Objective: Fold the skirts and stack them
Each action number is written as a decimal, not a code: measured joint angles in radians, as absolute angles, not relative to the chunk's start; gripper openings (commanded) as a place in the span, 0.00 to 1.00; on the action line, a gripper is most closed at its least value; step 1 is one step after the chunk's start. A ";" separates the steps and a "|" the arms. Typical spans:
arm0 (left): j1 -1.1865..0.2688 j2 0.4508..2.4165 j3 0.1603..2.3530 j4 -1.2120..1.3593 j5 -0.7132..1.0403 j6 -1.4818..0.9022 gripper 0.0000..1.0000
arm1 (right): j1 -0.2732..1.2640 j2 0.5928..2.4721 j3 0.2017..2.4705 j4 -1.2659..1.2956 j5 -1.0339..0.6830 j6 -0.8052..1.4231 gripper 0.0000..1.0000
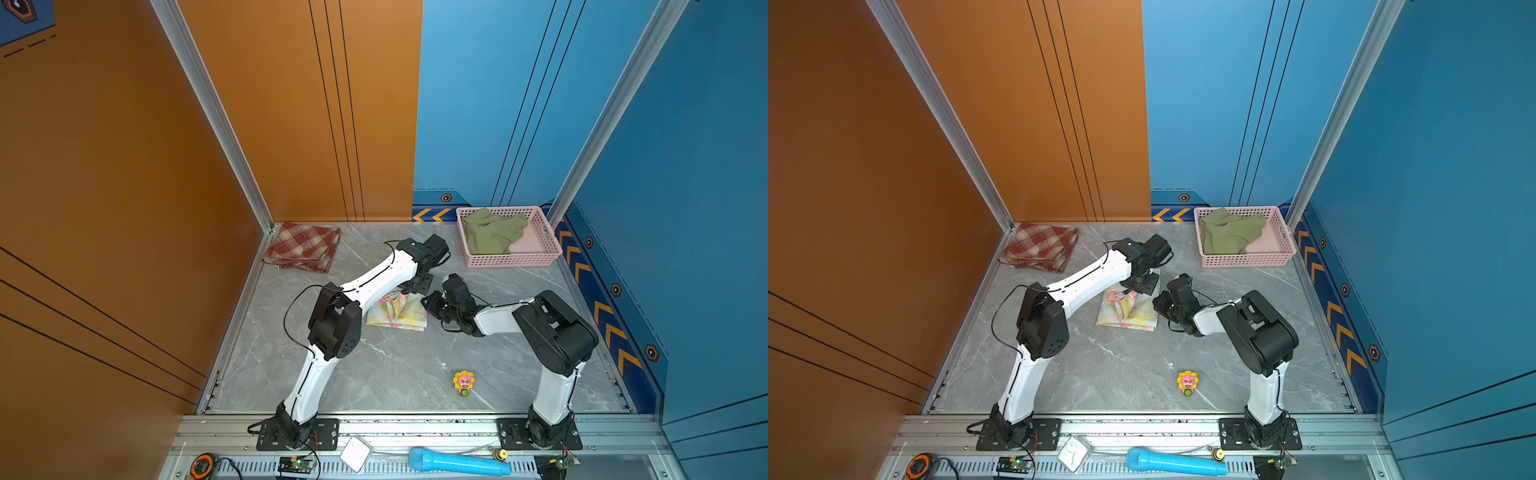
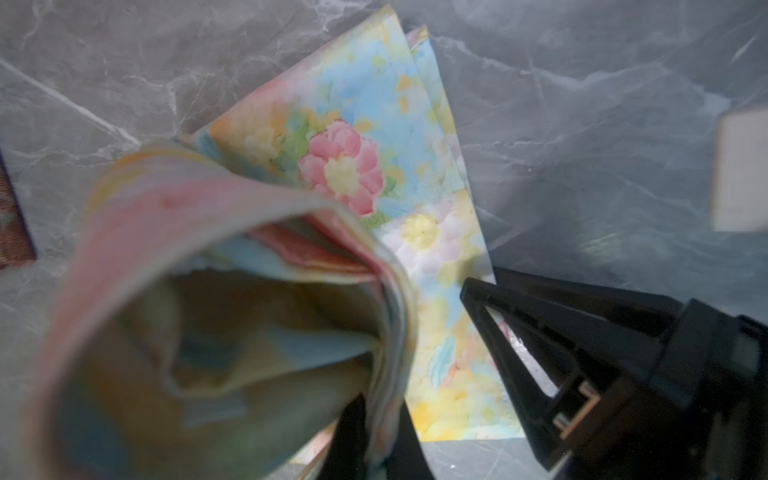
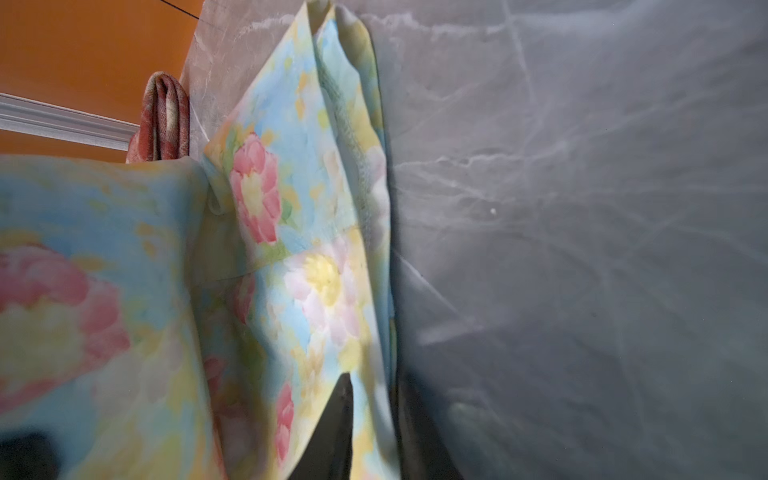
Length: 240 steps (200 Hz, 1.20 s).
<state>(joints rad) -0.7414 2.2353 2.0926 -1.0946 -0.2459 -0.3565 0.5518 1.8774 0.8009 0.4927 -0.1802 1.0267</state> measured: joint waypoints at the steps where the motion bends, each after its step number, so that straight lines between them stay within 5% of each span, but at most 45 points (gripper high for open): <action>1: -0.741 2.237 2.095 -1.095 -0.244 -0.357 0.11 | 0.551 1.877 0.801 0.493 -0.181 1.027 0.25; 10: -0.739 2.256 2.127 -1.097 -0.220 -0.364 0.25 | 0.545 1.877 0.794 0.508 -0.183 1.026 0.26; 54: -0.731 2.299 2.222 -1.088 -0.068 -0.389 0.61 | 0.525 1.864 0.763 0.544 -0.187 1.031 0.29; 140: -0.682 2.068 2.006 -0.982 0.039 -0.405 0.63 | 0.498 1.828 0.715 0.561 -0.188 1.030 0.36; 199: -0.530 1.935 1.696 -0.893 0.039 -0.405 0.63 | 0.494 1.812 0.716 0.565 -0.210 1.003 0.61; 240: -0.430 1.933 1.599 -0.863 0.039 -0.405 0.63 | 0.530 1.842 0.818 0.453 -0.207 0.966 0.64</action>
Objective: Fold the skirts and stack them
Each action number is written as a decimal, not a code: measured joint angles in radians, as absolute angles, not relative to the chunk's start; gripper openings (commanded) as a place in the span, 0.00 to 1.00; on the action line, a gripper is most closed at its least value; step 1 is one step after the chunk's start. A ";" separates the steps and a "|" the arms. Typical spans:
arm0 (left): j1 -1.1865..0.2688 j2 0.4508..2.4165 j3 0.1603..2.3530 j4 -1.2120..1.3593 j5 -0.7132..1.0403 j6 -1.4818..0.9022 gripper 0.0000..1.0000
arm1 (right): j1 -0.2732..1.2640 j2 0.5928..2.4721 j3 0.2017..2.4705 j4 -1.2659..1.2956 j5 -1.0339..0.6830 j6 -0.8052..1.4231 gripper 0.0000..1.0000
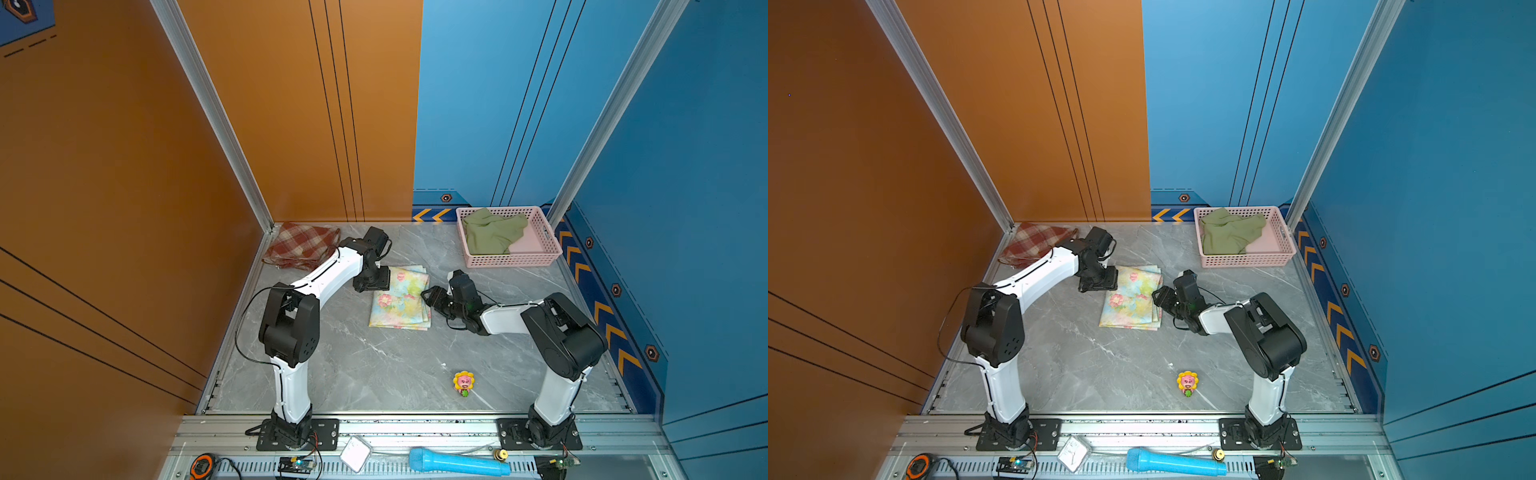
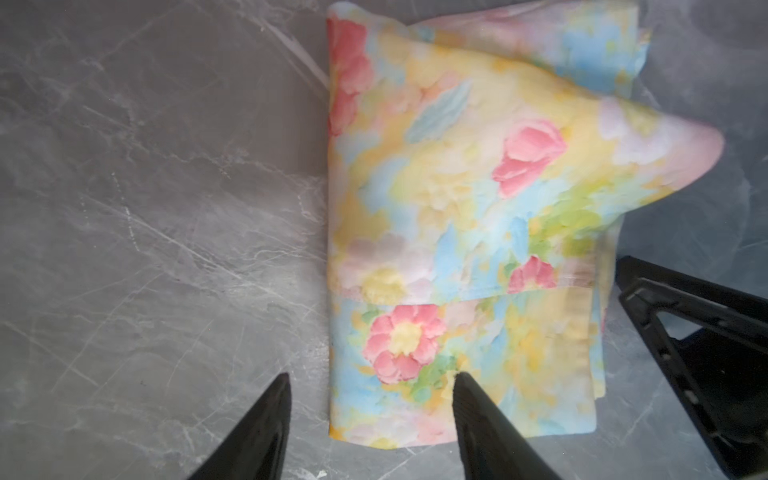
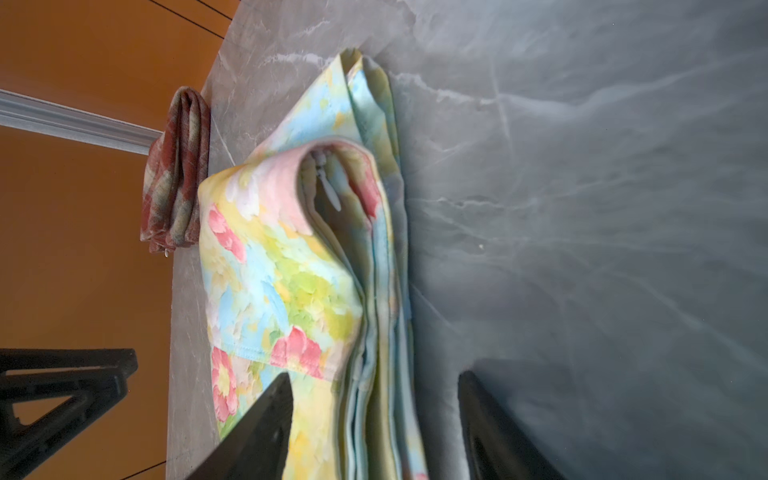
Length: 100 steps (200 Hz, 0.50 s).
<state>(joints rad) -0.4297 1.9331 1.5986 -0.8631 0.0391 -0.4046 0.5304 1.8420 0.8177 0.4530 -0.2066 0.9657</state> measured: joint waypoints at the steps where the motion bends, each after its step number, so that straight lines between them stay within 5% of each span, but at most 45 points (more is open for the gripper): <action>1: -0.429 1.934 1.598 -0.863 0.039 -0.405 0.63 | 0.532 1.843 0.820 0.451 -0.207 0.965 0.64; 35: -0.433 1.990 1.611 -0.847 0.038 -0.405 0.64 | 0.567 1.888 0.910 0.371 -0.191 0.942 0.55; 80: -0.437 2.124 1.626 -0.833 0.011 -0.408 0.64 | 0.593 1.915 0.949 0.298 -0.153 0.933 0.13; 100: -0.432 2.143 1.655 -0.841 0.004 -0.408 0.64 | 0.603 1.916 0.949 0.296 -0.141 0.948 0.05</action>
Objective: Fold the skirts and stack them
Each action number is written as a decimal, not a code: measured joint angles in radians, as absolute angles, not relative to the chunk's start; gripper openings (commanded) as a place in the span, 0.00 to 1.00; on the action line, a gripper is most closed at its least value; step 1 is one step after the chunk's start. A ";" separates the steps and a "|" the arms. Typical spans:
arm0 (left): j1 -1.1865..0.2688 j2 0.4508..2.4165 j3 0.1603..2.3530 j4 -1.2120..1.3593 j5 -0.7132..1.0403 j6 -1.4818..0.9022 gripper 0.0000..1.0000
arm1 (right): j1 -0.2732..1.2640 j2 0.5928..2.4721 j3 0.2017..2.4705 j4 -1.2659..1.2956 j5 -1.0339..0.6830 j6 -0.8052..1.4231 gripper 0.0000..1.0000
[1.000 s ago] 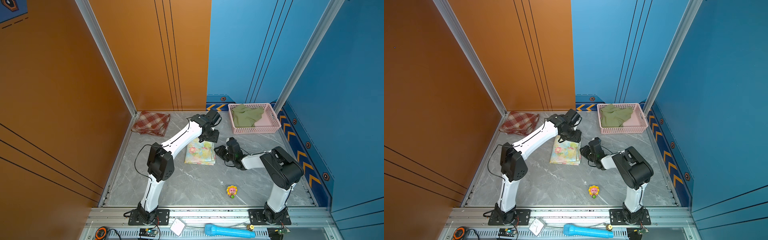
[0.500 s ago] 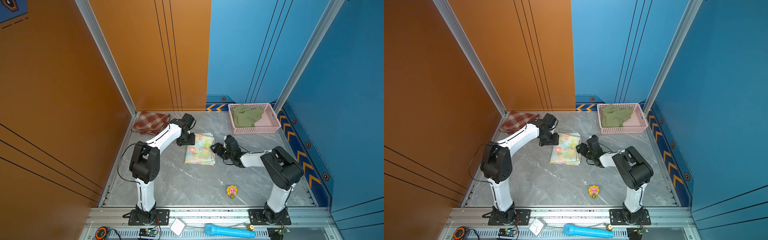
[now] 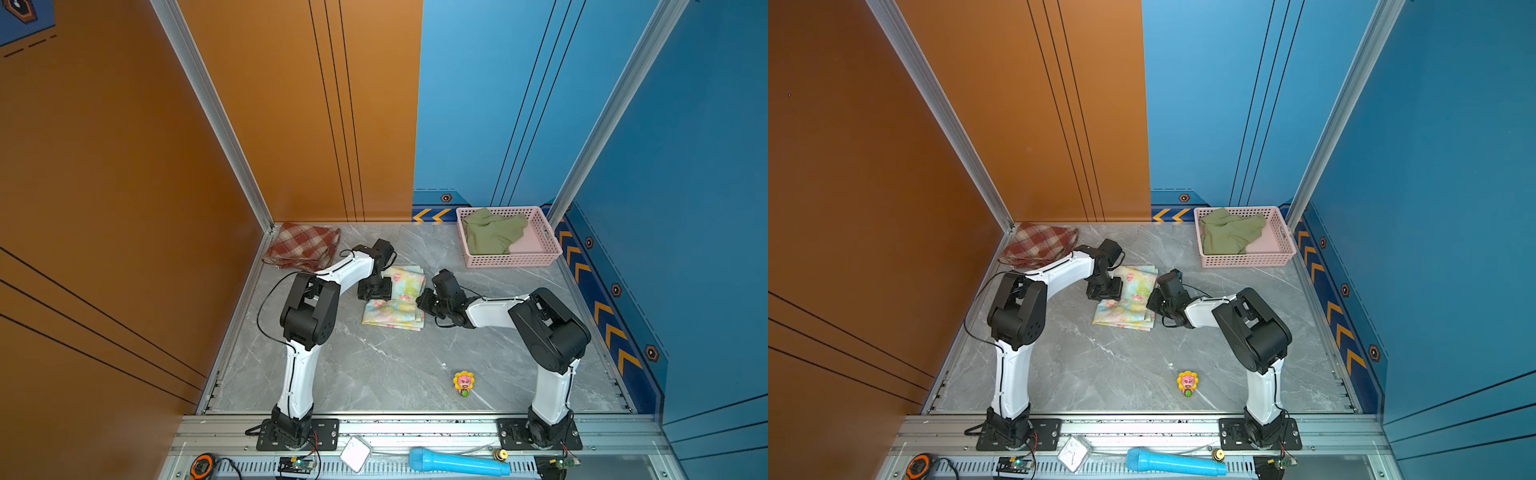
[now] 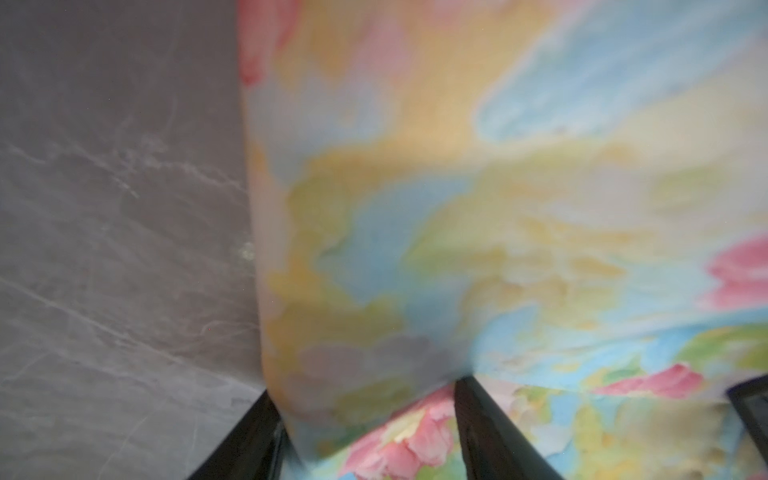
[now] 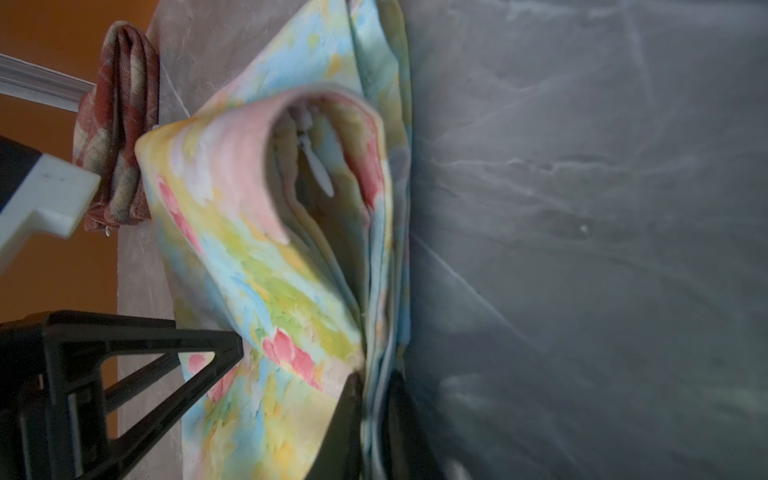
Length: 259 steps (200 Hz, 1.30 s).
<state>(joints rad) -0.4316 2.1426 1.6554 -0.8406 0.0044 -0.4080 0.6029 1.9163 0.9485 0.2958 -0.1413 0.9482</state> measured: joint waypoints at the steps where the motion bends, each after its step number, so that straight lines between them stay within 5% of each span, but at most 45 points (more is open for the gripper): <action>1: -0.432 2.143 1.657 -0.841 0.004 -0.408 0.64 | 0.604 1.916 0.948 0.296 -0.141 0.949 0.04; 35: -0.423 2.185 1.757 -0.841 0.001 -0.408 0.64 | 0.661 1.915 0.943 0.308 -0.076 0.994 0.07; 87: -0.418 2.281 1.913 -0.833 0.020 -0.410 0.71 | 0.850 1.897 0.934 0.315 -0.010 1.016 0.50; 138: -0.393 2.226 1.934 -0.825 0.101 -0.422 0.83 | 0.779 1.758 0.909 0.120 0.048 0.866 0.72; 191: -0.294 1.871 1.663 -0.744 0.125 -0.458 0.85 | 0.724 1.623 0.941 -0.041 0.106 0.656 0.75; 259: -0.368 1.670 1.240 -0.607 0.165 -0.571 0.85 | 0.571 1.807 1.252 -0.204 0.026 0.408 0.79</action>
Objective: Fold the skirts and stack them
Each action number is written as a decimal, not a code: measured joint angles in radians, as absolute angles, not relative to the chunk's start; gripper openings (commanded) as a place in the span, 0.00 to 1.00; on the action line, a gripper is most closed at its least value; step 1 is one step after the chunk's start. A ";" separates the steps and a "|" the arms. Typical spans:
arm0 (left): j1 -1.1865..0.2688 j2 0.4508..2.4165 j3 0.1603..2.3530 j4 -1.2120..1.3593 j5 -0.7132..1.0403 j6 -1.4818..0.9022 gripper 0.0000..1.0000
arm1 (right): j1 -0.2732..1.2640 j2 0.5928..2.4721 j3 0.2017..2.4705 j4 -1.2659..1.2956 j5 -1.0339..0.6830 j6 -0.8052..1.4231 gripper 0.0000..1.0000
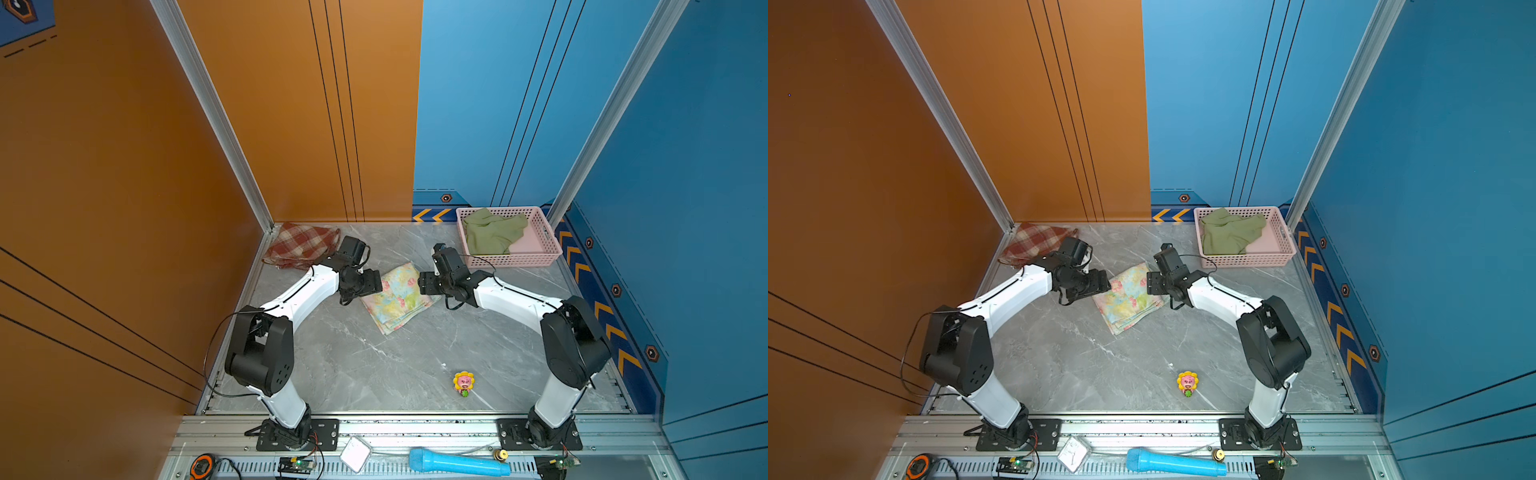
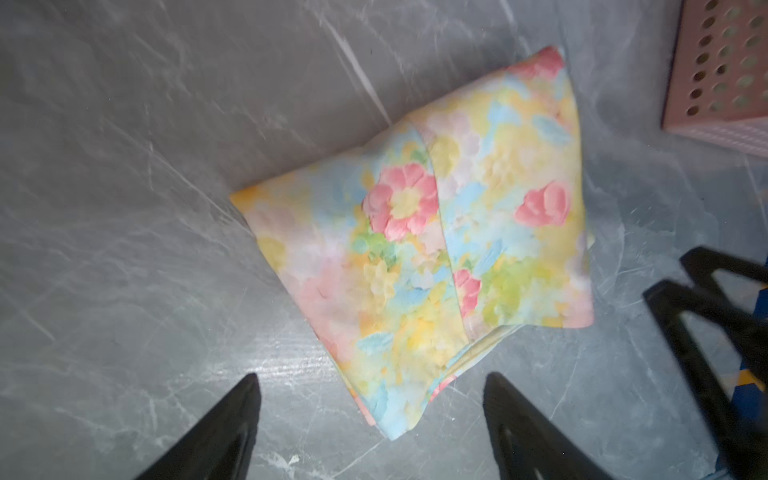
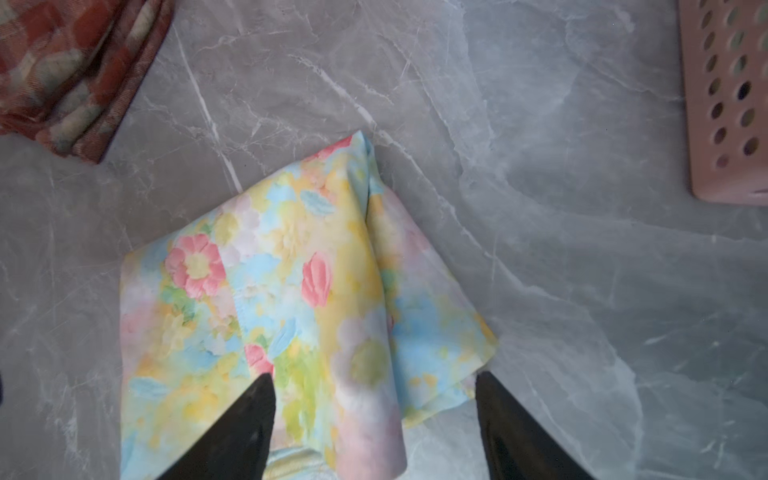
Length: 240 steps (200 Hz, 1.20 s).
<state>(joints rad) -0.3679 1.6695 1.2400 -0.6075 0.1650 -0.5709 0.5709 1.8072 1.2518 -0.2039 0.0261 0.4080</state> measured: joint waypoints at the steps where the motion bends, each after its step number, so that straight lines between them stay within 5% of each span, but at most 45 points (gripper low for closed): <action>1: -0.372 1.669 1.234 -0.605 0.166 -0.575 0.85 | 0.568 1.814 1.258 -0.206 0.022 0.405 0.79; 71: -0.509 1.733 1.186 -0.485 0.161 -0.675 0.84 | 0.543 2.017 1.384 -0.299 -0.050 0.285 0.86; 104: -0.504 1.792 1.185 -0.480 0.154 -0.679 0.83 | 0.521 2.040 1.387 -0.307 -0.065 0.257 0.72; 157: -0.468 1.806 1.176 -0.474 0.150 -0.673 0.80 | 0.501 2.041 1.386 -0.307 -0.115 0.241 0.34; 240: -0.398 1.806 1.130 -0.462 0.153 -0.651 0.81 | 0.506 1.992 1.275 -0.241 -0.147 0.322 0.21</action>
